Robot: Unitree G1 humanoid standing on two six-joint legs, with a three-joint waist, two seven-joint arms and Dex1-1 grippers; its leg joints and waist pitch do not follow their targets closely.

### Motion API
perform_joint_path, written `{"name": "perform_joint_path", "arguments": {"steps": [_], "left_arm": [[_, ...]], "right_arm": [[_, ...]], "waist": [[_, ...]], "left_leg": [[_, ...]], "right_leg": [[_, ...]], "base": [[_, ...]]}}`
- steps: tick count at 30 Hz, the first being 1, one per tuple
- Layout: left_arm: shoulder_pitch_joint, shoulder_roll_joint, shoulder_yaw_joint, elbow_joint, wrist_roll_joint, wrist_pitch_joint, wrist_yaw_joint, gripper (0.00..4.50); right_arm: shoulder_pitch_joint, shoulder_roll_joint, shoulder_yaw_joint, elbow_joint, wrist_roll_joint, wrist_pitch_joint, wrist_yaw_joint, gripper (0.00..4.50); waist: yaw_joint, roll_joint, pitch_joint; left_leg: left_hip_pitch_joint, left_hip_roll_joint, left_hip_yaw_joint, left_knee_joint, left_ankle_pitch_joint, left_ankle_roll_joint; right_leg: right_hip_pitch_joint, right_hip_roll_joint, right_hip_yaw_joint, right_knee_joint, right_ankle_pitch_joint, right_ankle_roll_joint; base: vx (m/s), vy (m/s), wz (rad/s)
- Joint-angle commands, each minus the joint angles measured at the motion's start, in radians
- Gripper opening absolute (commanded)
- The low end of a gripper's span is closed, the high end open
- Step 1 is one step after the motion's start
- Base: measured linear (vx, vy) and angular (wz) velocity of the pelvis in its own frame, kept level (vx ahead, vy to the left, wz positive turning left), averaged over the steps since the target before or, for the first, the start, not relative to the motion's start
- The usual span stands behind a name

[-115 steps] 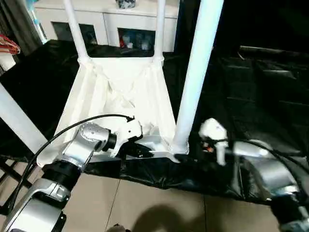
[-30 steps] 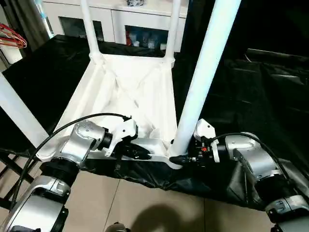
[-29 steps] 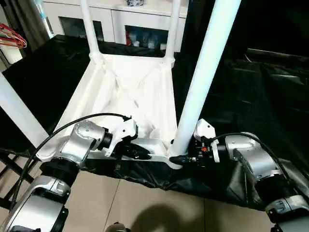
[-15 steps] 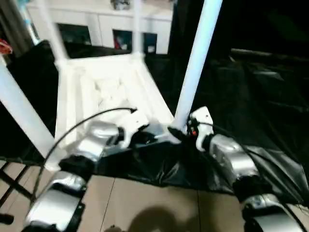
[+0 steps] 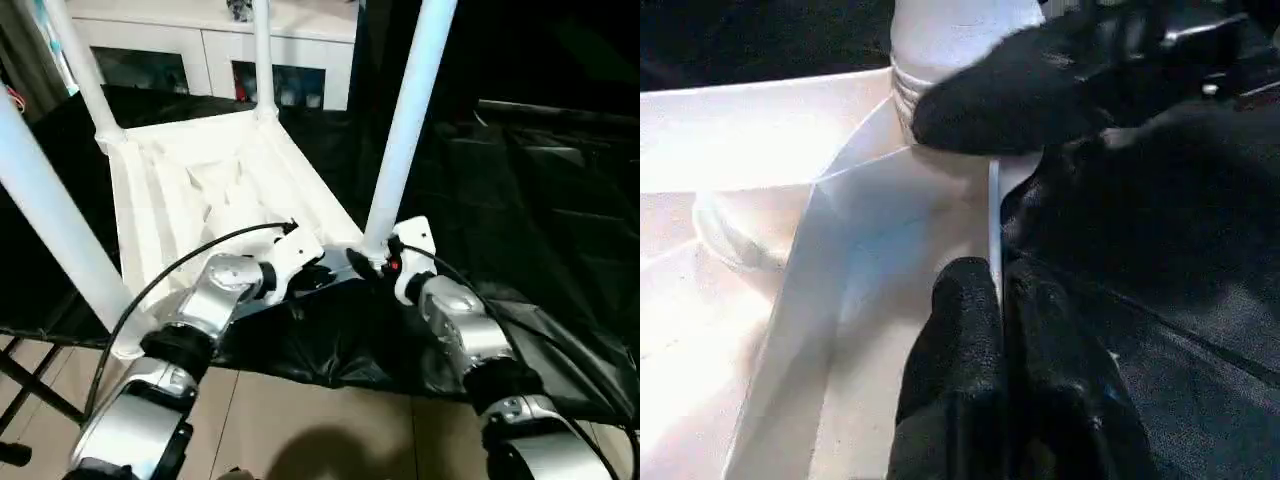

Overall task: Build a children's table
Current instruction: Rotate leg to tighten

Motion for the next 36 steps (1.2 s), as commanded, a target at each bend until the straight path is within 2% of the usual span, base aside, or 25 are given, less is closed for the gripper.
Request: {"name": "perform_joint_path", "arguments": {"steps": [1, 4, 5, 7, 9, 12, 13, 15, 19, 24, 25, 31, 32, 36], "left_arm": [[0.011, -0.028, -0.048, -0.027, -0.023, -0.057, -0.074, 0.00], [0.026, 0.001, -0.041, -0.048, -0.055, -0.064, -0.160, 0.00], [0.034, 0.027, -0.036, -0.065, -0.082, -0.062, -0.230, 0.00], [0.037, 0.038, -0.034, -0.071, -0.091, -0.065, -0.262, 0.00], [0.036, 0.072, -0.036, -0.069, -0.098, -0.071, -0.325, 0.00], [0.034, 0.087, -0.036, -0.066, -0.101, -0.076, -0.351, 0.00], [0.030, 0.097, -0.034, -0.059, -0.101, -0.083, -0.369, 0.00], [0.026, 0.109, -0.032, -0.057, -0.102, -0.086, -0.393, 0.00], [0.007, 0.142, -0.030, -0.035, -0.104, -0.103, -0.457, 0.00], [-0.001, 0.152, -0.026, -0.024, -0.108, -0.106, -0.474, 0.00], [-0.001, 0.154, -0.027, -0.022, -0.107, -0.107, -0.476, 0.00], [0.000, 0.159, -0.025, -0.016, -0.108, -0.109, -0.491, 0.00], [0.000, 0.158, -0.024, -0.013, -0.107, -0.109, -0.492, 0.00], [0.003, 0.129, -0.008, -0.013, -0.104, -0.098, -0.421, 0.00]], "right_arm": [[0.003, 0.026, 0.102, -0.031, -0.001, -0.016, 0.132, 4.18], [0.015, -0.030, 0.121, -0.061, 0.010, -0.027, 0.259, 4.18], [0.028, -0.079, 0.139, -0.091, 0.023, -0.031, 0.380, 4.18], [0.034, -0.100, 0.147, -0.103, 0.027, -0.033, 0.435, 4.18], [0.044, -0.144, 0.162, -0.134, 0.042, -0.027, 0.538, 4.18], [0.046, -0.164, 0.171, -0.145, 0.049, -0.024, 0.582, 4.18], [0.046, -0.176, 0.177, -0.149, 0.053, -0.024, 0.611, 4.18], [0.047, -0.189, 0.182, -0.160, 0.060, -0.019, 0.649, 4.18], [0.050, -0.213, 0.194, -0.192, 0.076, 0.011, 0.734, 3.87], [0.052, -0.213, 0.197, -0.197, 0.070, 0.007, 0.735, 3.51], [0.053, -0.212, 0.197, -0.197, 0.070, 0.007, 0.735, 3.31], [0.065, -0.212, 0.201, -0.211, 0.075, 0.020, 0.742, 2.94], [0.070, -0.211, 0.202, -0.213, 0.073, 0.021, 0.740, 2.75], [0.087, -0.176, 0.177, -0.207, 0.069, 0.037, 0.647, 2.68]], "waist": [[0.003, -0.001, -0.054], [0.007, -0.002, -0.056], [0.011, -0.002, -0.057], [0.017, 0.000, -0.060], [0.024, 0.000, -0.062], [0.029, 0.001, -0.064], [0.029, -0.004, -0.064], [0.031, -0.003, -0.062], [0.035, -0.003, -0.061], [0.044, 0.001, -0.062], [0.046, -0.001, -0.062], [0.050, 0.001, -0.064], [0.050, 0.001, -0.064], [0.049, -0.003, -0.062]], "left_leg": [[0.009, 0.049, -0.028, -0.070, -0.293, 0.027], [0.009, 0.049, -0.026, -0.068, -0.269, 0.030], [0.009, 0.052, -0.024, -0.067, -0.256, 0.037], [0.000, 0.055, -0.021, -0.065, -0.210, 0.053], [0.003, 0.056, -0.018, -0.061, -0.191, 0.065], [0.003, 0.057, -0.017, -0.060, -0.183, 0.067], [0.003, 0.057, -0.017, -0.060, -0.182, 0.067], [0.002, 0.055, -0.017, -0.059, -0.186, 0.066], [0.004, 0.056, -0.017, -0.060, -0.195, 0.065], [0.007, 0.057, -0.017, -0.062, -0.202, 0.045], [0.008, 0.057, -0.017, -0.061, -0.200, 0.044], [0.005, 0.057, -0.017, -0.060, -0.182, 0.047], [0.005, 0.056, -0.017, -0.060, -0.184, 0.047], [0.005, 0.056, -0.018, -0.062, -0.198, 0.038]], "right_leg": [[0.033, -0.096, 0.056, -0.093, -0.402, -0.142], [0.036, -0.094, 0.055, -0.089, -0.372, -0.155], [0.039, -0.092, 0.055, -0.083, -0.336, -0.165], [0.045, -0.088, 0.054, -0.070, -0.248, -0.185], [0.044, -0.088, 0.052, -0.063, -0.188, -0.213], [0.045, -0.089, 0.051, -0.058, -0.158, -0.225], [0.044, -0.088, 0.051, -0.058, -0.159, -0.225], [0.045, -0.090, 0.051, -0.061, -0.185, -0.222], [0.043, -0.090, 0.051, -0.064, -0.222, -0.206], [0.041, -0.091, 0.052, -0.064, -0.237, -0.205], [0.041, -0.091, 0.052, -0.064, -0.232, -0.205], [0.043, -0.090, 0.051, -0.059, -0.192, -0.211], [0.044, -0.090, 0.051, -0.059, -0.191, -0.210], [0.043, -0.091, 0.051, -0.063, -0.227, -0.202]], "base": [[0.000, 0.000, 0.00], [0.000, 0.000, 0.00], [0.000, 0.000, 0.00], [0.000, 0.000, 0.00], [0.000, 0.000, 0.00], [0.000, 0.000, 0.00], [0.000, 0.000, 0.00], [0.000, 0.000, 0.00], [0.000, 0.000, 0.00], [0.000, 0.000, 0.00], [0.000, 0.000, 0.00], [0.000, 0.000, 0.00], [0.000, 0.000, 0.00], [0.000, 0.000, 0.00]]}}
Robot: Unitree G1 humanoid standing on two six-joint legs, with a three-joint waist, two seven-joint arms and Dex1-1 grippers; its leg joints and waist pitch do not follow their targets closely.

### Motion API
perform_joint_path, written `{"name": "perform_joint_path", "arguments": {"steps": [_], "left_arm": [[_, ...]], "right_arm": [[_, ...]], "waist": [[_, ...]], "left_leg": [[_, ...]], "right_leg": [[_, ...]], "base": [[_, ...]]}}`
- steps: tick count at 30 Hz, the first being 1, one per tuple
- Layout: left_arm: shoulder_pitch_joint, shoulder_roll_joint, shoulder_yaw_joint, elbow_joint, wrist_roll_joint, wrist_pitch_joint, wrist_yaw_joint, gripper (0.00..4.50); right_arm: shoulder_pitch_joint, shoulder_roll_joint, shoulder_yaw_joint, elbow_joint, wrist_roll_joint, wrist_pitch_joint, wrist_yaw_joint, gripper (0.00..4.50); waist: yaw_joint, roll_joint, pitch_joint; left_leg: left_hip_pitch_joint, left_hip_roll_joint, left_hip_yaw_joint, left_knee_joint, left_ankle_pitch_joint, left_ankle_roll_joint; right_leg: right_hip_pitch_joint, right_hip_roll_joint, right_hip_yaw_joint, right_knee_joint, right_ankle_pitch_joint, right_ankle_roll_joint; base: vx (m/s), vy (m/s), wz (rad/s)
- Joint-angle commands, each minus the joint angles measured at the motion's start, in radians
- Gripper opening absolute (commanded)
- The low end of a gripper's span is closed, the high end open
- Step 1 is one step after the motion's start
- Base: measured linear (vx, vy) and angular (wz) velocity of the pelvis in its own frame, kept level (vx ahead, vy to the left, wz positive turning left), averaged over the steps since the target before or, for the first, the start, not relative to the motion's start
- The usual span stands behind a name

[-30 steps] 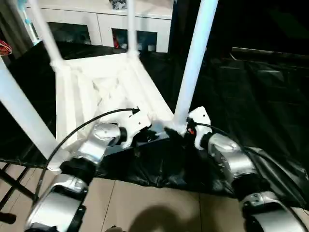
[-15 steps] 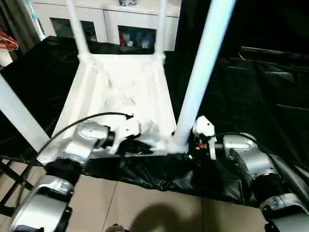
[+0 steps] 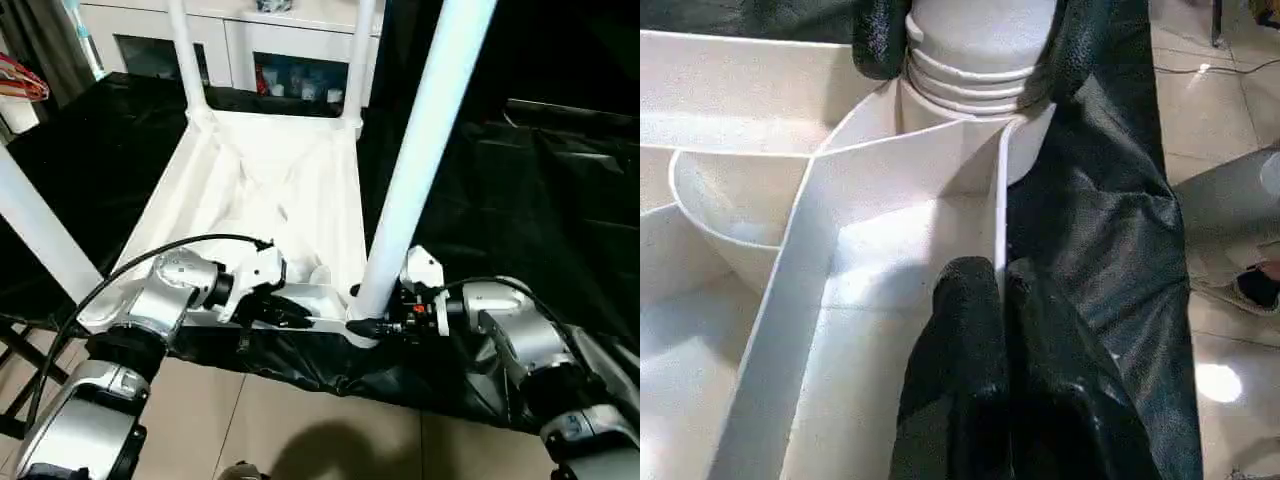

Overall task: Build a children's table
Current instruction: Rotate leg to tighten

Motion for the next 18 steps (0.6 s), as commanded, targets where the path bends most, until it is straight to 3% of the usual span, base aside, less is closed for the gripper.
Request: {"name": "perform_joint_path", "arguments": {"steps": [1, 5, 6, 9, 14, 18], "left_arm": [[-0.020, -0.036, 0.011, 0.004, 0.000, 0.009, 0.095, 0.00], [-0.034, -0.073, 0.013, 0.019, 0.041, 0.025, 0.230, 0.00], [-0.044, -0.100, 0.016, 0.026, 0.056, 0.054, 0.298, 0.00], [-0.059, -0.151, 0.025, 0.038, 0.063, 0.092, 0.393, 0.00], [-0.087, -0.242, 0.025, 0.059, 0.090, 0.111, 0.564, 0.00], [-0.089, -0.291, 0.008, 0.061, 0.113, 0.107, 0.615, 0.00]], "right_arm": [[0.015, 0.042, 0.019, -0.002, 0.000, 0.021, -0.053, 2.64], [-0.002, 0.103, -0.025, 0.057, -0.035, 0.012, -0.253, 2.62], [-0.012, 0.139, -0.043, 0.084, -0.047, 0.020, -0.352, 2.62], [-0.028, 0.211, -0.079, 0.115, -0.047, 0.055, -0.506, 2.61], [-0.094, 0.353, -0.135, 0.201, -0.064, 0.106, -0.819, 2.61], [-0.117, 0.412, -0.124, 0.226, -0.063, 0.050, -0.796, 2.61]], "waist": [[-0.002, -0.002, -0.060], [-0.011, -0.004, -0.056], [-0.018, -0.005, -0.052], [-0.030, -0.005, -0.053], [-0.049, 0.000, -0.055], [-0.050, -0.001, -0.057]], "left_leg": [[0.012, 0.053, -0.022, -0.061, -0.204, 0.036], [0.017, 0.050, -0.027, -0.066, -0.260, 0.003], [0.019, 0.049, -0.030, -0.070, -0.280, -0.006], [0.023, 0.044, -0.034, -0.069, -0.293, -0.016], [0.021, 0.044, -0.035, -0.072, -0.295, -0.023], [0.018, 0.043, -0.031, -0.068, -0.283, -0.003]], "right_leg": [[0.046, -0.093, 0.051, -0.065, -0.241, -0.193], [0.043, -0.099, 0.052, -0.080, -0.375, -0.155], [0.040, -0.099, 0.052, -0.089, -0.439, -0.131], [0.038, -0.099, 0.050, -0.095, -0.487, -0.118], [0.033, -0.096, 0.052, -0.095, -0.456, -0.123], [0.037, -0.095, 0.055, -0.092, -0.383, -0.133]], "base": [[0.000, 0.000, 0.00], [0.000, 0.000, 0.00], [0.000, 0.000, 0.00], [0.000, 0.000, 0.00], [0.000, 0.000, 0.00], [0.000, 0.000, 0.00]]}}
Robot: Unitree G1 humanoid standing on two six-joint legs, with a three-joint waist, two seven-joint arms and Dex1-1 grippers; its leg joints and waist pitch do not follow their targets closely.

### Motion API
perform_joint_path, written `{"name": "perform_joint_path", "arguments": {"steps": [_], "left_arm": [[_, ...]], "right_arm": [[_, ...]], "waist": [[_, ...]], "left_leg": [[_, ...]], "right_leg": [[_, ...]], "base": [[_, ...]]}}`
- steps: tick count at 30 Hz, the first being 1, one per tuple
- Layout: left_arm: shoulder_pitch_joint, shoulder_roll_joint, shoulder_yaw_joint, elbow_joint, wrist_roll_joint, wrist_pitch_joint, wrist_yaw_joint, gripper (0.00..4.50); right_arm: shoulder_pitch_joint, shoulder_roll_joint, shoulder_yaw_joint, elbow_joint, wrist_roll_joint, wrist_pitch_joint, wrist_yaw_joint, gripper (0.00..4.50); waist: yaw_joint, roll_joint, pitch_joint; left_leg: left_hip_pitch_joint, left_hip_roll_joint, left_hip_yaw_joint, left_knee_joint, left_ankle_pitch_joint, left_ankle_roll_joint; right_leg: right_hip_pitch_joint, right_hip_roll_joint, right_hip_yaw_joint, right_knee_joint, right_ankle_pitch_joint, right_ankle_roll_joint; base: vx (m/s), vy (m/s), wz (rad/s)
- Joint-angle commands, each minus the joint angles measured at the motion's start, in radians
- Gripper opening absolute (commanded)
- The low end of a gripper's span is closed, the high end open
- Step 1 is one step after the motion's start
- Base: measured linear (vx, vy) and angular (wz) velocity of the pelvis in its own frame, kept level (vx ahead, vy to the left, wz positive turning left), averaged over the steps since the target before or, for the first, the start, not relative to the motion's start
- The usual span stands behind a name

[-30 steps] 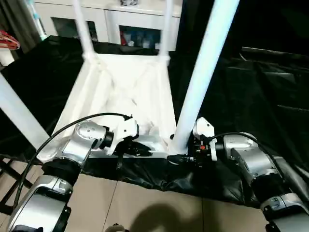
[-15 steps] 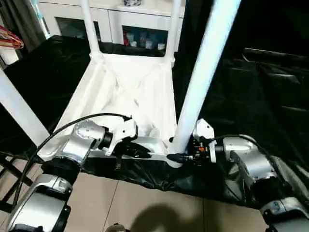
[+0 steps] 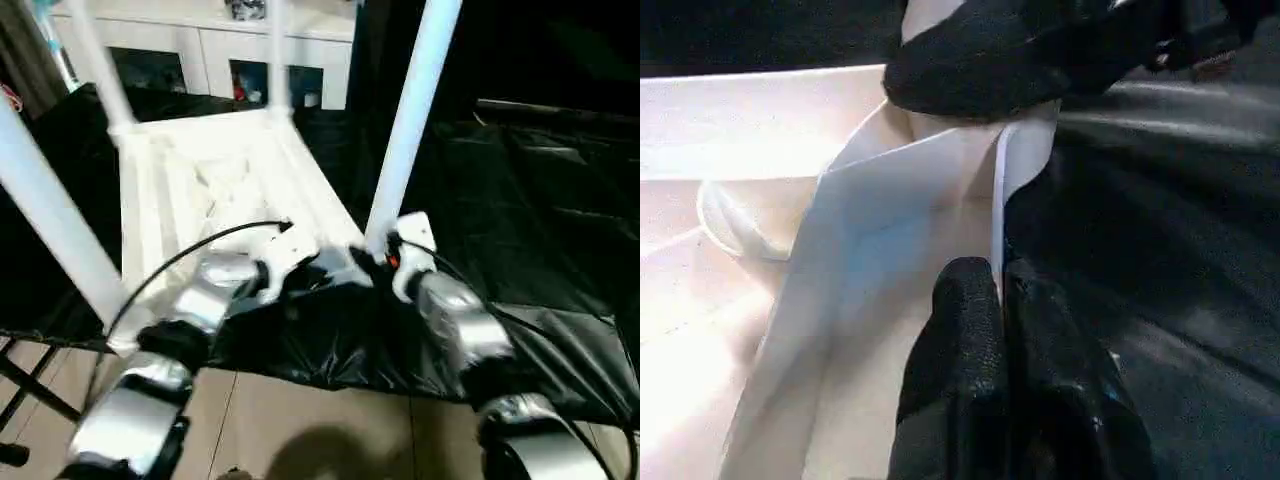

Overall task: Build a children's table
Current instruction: Rotate leg to tighten

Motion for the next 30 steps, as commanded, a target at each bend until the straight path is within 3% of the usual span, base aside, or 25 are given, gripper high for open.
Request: {"name": "perform_joint_path", "arguments": {"steps": [1, 6, 9, 19, 24, 30], "left_arm": [[-0.029, -0.088, -0.028, -0.011, -0.008, -0.017, 0.065, 0.00], [-0.013, -0.068, -0.032, -0.026, -0.018, -0.048, 0.017, 0.00], [0.010, -0.026, -0.039, -0.043, -0.020, -0.079, -0.057, 0.00], [0.050, 0.092, -0.017, -0.093, -0.104, -0.113, -0.329, 0.00], [0.044, 0.132, -0.014, -0.091, -0.117, -0.119, -0.409, 0.00], [0.031, 0.161, -0.011, -0.081, -0.133, -0.121, -0.477, 0.00]], "right_arm": [[-0.004, 0.116, 0.095, 0.017, 0.009, -0.002, 0.109, 2.96], [0.015, 0.088, 0.094, -0.025, 0.031, 0.010, 0.191, 3.57], [0.028, 0.005, 0.155, -0.023, -0.021, -0.047, 0.290, 3.83], [0.060, -0.197, 0.212, -0.095, 0.006, -0.107, 0.708, 3.83], [0.070, -0.248, 0.229, -0.129, 0.039, -0.099, 0.841, 3.83], [0.081, -0.286, 0.254, -0.173, 0.060, -0.061, 0.965, 3.59]], "waist": [[0.002, 0.001, -0.055], [0.004, 0.002, -0.057], [0.003, 0.007, -0.057], [0.011, 0.000, -0.056], [0.028, -0.003, -0.059], [0.036, -0.004, -0.061]], "left_leg": [[0.012, 0.046, -0.029, -0.068, -0.279, 0.003], [0.008, 0.046, -0.026, -0.067, -0.255, 0.021], [0.007, 0.047, -0.027, -0.067, -0.259, 0.022], [0.005, 0.052, -0.022, -0.063, -0.246, 0.047], [0.004, 0.056, -0.019, -0.060, -0.212, 0.062], [0.004, 0.056, -0.018, -0.057, -0.186, 0.069]], "right_leg": [[0.034, -0.094, 0.054, -0.089, -0.366, -0.140], [0.040, -0.093, 0.054, -0.082, -0.305, -0.163], [0.041, -0.092, 0.053, -0.081, -0.298, -0.166], [0.045, -0.091, 0.051, -0.075, -0.289, -0.190], [0.043, -0.092, 0.051, -0.067, -0.249, -0.198], [0.042, -0.090, 0.050, -0.060, -0.195, -0.214]], "base": [[0.000, 0.000, 0.00], [0.000, 0.000, 0.00], [0.000, 0.000, 0.00], [0.000, 0.000, 0.00], [0.000, 0.000, 0.00], [0.000, 0.000, 0.00]]}}
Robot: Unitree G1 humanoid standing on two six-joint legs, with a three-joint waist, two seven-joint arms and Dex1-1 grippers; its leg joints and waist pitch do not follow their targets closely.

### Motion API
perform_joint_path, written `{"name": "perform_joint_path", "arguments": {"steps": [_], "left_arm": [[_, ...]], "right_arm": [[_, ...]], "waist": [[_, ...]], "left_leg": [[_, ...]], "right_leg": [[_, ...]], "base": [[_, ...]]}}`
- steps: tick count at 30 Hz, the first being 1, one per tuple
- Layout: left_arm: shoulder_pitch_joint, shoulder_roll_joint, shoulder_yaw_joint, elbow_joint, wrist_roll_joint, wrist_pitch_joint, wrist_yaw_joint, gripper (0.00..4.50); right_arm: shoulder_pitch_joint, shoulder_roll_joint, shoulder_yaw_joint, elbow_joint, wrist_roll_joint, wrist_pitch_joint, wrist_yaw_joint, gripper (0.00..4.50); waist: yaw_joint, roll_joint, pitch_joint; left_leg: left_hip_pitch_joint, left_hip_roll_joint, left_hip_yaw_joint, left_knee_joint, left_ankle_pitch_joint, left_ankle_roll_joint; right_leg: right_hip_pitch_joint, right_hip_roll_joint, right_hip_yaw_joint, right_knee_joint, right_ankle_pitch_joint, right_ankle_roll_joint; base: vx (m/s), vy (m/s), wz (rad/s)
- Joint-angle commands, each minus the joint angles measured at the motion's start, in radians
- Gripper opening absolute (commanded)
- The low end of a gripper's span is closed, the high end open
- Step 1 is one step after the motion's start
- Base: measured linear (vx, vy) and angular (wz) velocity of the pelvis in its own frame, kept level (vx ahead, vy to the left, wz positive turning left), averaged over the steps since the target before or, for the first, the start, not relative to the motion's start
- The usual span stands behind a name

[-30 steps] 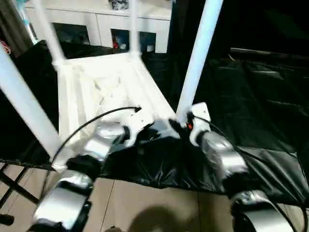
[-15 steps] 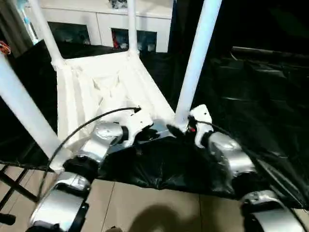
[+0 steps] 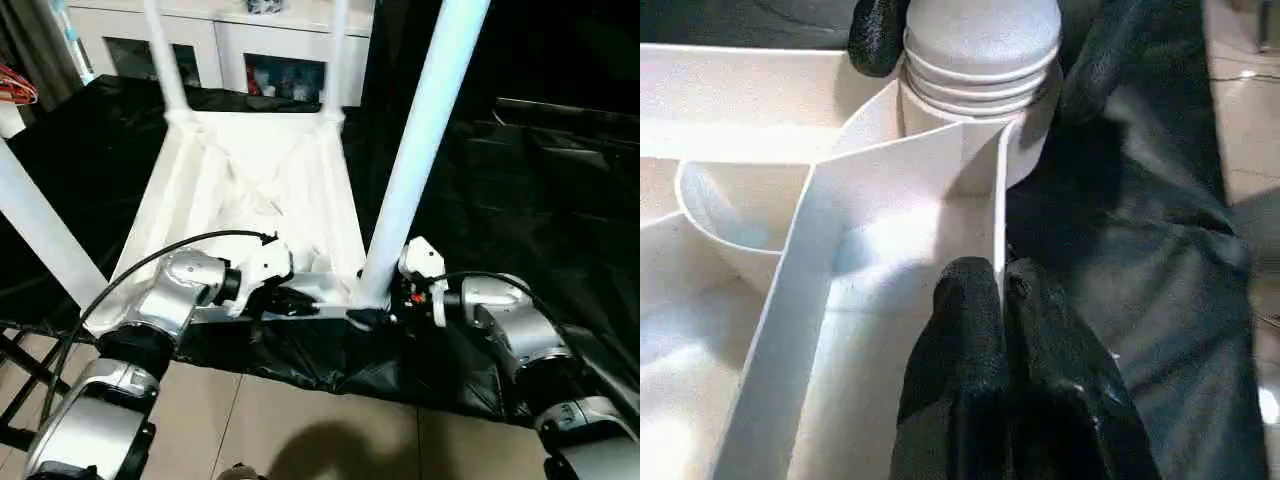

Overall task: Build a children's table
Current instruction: Rotate leg to tighten

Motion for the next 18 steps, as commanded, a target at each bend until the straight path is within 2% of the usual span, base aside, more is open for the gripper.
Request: {"name": "perform_joint_path", "arguments": {"steps": [1, 2, 5, 7, 14, 18], "left_arm": [[-0.022, -0.011, 0.003, -0.015, -0.037, -0.009, 0.010, 0.00], [-0.024, -0.007, 0.003, -0.012, -0.039, -0.011, -0.005, 0.00], [-0.027, 0.000, 0.003, -0.007, -0.039, -0.017, -0.025, 0.00], [-0.027, 0.004, 0.004, -0.002, -0.038, -0.021, -0.035, 0.00], [-0.023, 0.004, 0.005, 0.001, -0.033, -0.022, -0.023, 0.00], [-0.026, -0.017, 0.013, 0.010, -0.023, -0.026, 0.035, 0.00]], "right_arm": [[0.015, 0.009, 0.056, -0.038, 0.015, 0.010, 0.079, 3.44], [0.018, 0.004, 0.061, -0.045, 0.014, 0.015, 0.095, 3.26], [0.021, -0.001, 0.068, -0.049, 0.012, 0.013, 0.104, 3.21], [0.027, -0.005, 0.074, -0.058, 0.007, 0.008, 0.102, 2.88], [0.050, 0.002, 0.074, -0.079, 0.007, 0.018, 0.092, 2.72], [0.057, 0.039, 0.040, -0.069, 0.019, 0.035, 0.009, 2.71]], "waist": [[0.002, -0.004, -0.062], [0.004, -0.003, -0.062], [0.009, -0.003, -0.061], [0.012, -0.001, -0.061], [0.013, -0.001, -0.063], [0.014, 0.002, -0.062]], "left_leg": [[0.011, 0.054, -0.019, -0.057, -0.184, 0.067], [0.011, 0.053, -0.019, -0.057, -0.185, 0.066], [0.013, 0.054, -0.020, -0.058, -0.191, 0.059], [0.013, 0.054, -0.020, -0.058, -0.195, 0.053], [0.012, 0.054, -0.021, -0.058, -0.193, 0.048], [0.011, 0.053, -0.021, -0.059, -0.199, 0.044]], "right_leg": [[0.047, -0.092, 0.051, -0.059, -0.194, -0.212], [0.048, -0.092, 0.050, -0.060, -0.200, -0.209], [0.046, -0.093, 0.051, -0.062, -0.220, -0.201], [0.047, -0.092, 0.051, -0.063, -0.228, -0.197], [0.049, -0.092, 0.050, -0.061, -0.207, -0.200], [0.048, -0.093, 0.051, -0.063, -0.218, -0.198]], "base": [[0.000, 0.000, 0.00], [0.000, 0.000, 0.00], [0.000, 0.000, 0.00], [0.000, 0.000, 0.00], [0.000, 0.000, 0.00], [0.000, 0.000, 0.00]]}}
